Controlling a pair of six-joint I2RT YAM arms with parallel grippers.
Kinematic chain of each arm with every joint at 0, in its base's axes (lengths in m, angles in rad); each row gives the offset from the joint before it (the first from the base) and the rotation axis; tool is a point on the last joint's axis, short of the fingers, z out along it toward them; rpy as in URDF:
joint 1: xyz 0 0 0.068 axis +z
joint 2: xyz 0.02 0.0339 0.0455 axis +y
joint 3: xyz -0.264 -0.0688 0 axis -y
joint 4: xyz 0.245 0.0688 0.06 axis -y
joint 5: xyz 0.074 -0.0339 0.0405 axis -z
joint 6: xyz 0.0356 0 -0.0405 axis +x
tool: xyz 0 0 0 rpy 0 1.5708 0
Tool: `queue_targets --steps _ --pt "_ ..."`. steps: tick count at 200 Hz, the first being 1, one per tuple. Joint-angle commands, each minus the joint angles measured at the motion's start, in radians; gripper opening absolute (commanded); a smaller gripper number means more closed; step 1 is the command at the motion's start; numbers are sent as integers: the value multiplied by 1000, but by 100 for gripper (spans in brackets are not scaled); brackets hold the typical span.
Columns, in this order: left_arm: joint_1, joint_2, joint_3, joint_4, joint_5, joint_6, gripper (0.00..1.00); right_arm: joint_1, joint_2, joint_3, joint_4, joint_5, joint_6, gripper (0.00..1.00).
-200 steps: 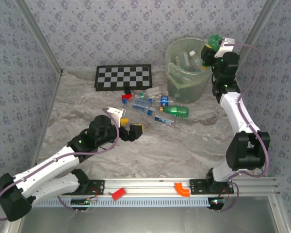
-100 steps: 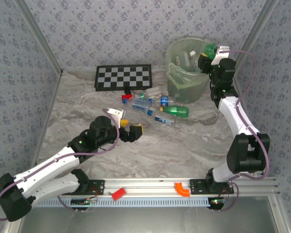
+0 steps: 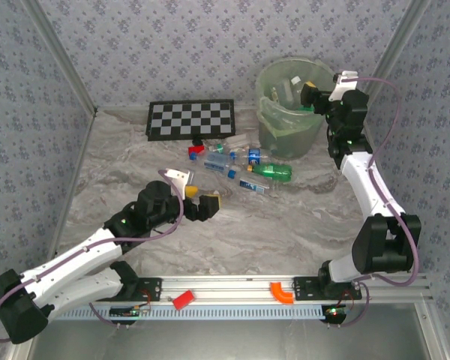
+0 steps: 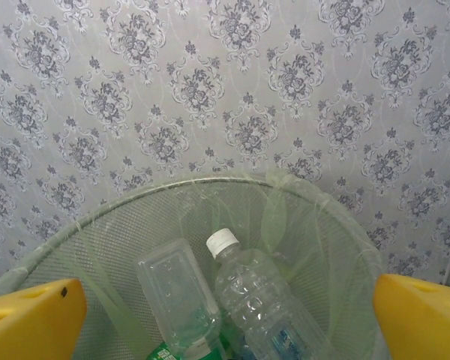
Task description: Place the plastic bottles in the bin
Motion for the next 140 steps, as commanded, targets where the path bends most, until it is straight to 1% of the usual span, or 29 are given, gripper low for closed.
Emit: queue_targets --steps 1,47,82,98,102,140 --pt "-6 -23 1 21 5 -11 100 2 -36 23 -16 13 -3 100" --pt "-6 -29 -7 15 -8 -11 100 14 -62 18 -39 16 10 100" --pt "-6 -2 -7 5 -23 -14 100 60 -122 -17 -75 49 24 100" --pt "-5 17 -6 1 -32 -19 100 93 -169 -51 -84 62 36 100" --pt "-7 22 -6 1 -35 -20 100 100 -182 -91 -85 68 37 100" --pt "-7 74 2 -6 -70 -28 100 197 -313 -251 -87 112 47 100"
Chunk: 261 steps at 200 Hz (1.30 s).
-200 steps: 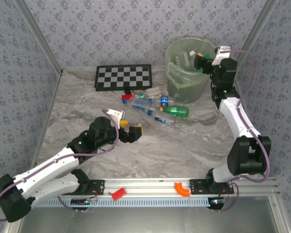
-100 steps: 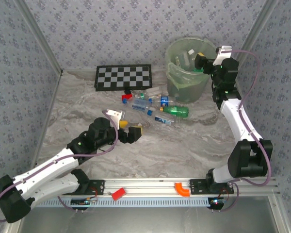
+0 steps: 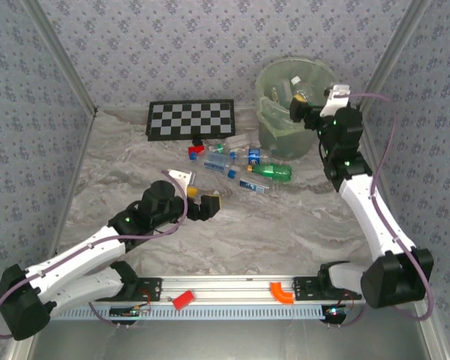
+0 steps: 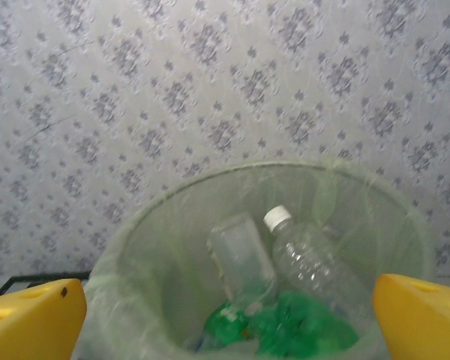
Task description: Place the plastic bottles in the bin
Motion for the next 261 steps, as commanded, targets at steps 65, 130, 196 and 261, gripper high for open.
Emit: queue_targets --steps 65,130,196,261 --pt "32 166 41 -5 -123 -45 100 194 -225 -353 13 62 51 100" --pt "165 372 198 -90 -201 -195 95 278 -275 -592 177 86 82 100" --pt "278 646 414 -146 -251 -299 93 337 -351 -727 281 149 123 100" --pt "362 872 568 -106 -225 -465 87 371 -357 -732 272 181 119 100"
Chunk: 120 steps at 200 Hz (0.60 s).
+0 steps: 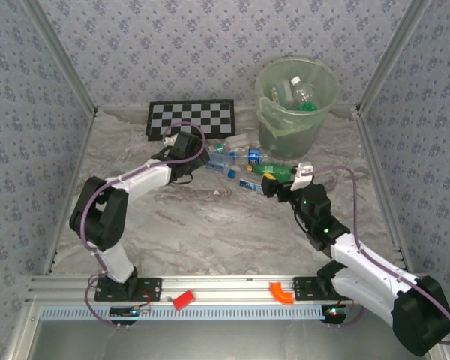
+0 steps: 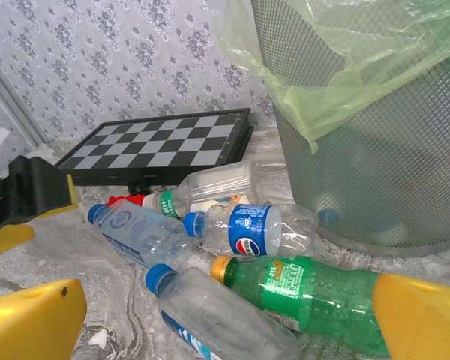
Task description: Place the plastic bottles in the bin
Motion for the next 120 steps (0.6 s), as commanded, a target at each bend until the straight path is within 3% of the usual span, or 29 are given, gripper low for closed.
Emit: queue_targets --steps 1,73,120 --pt "30 46 39 31 28 -103 87 10 -13 -8 32 34 9 100" --pt "-22 188 114 102 140 -239 94 11 -26 -17 33 56 16 100" --pt "-29 286 215 15 157 -310 98 13 -20 -15 36 45 17 100"
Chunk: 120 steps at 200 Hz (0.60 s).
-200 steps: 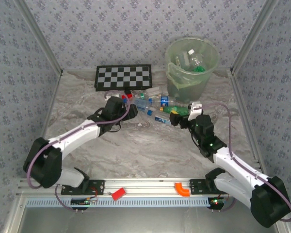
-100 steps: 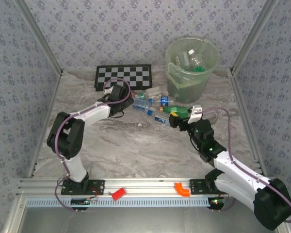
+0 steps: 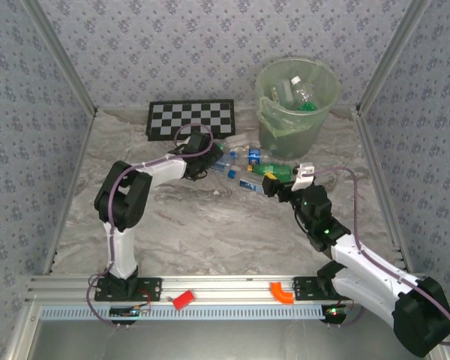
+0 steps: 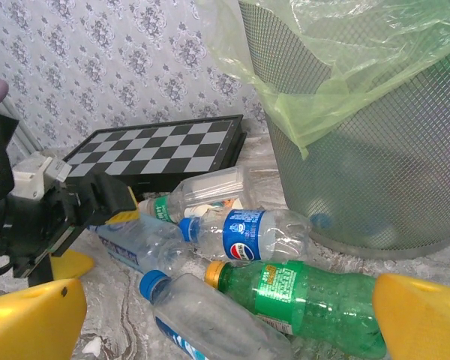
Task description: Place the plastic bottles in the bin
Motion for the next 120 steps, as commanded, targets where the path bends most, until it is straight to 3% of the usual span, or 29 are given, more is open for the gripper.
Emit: queue_targets --steps 1,58,76,120 --pt "1 45 64 -62 22 -59 98 8 -8 -10 31 14 16 100" --pt "7 107 105 -73 42 -90 95 7 3 -6 29 0 21 100" --pt "11 97 84 -50 50 -89 83 8 3 -4 26 -1 21 100" --pt "13 -7 -34 6 22 -90 71 10 -6 -3 20 2 23 100"
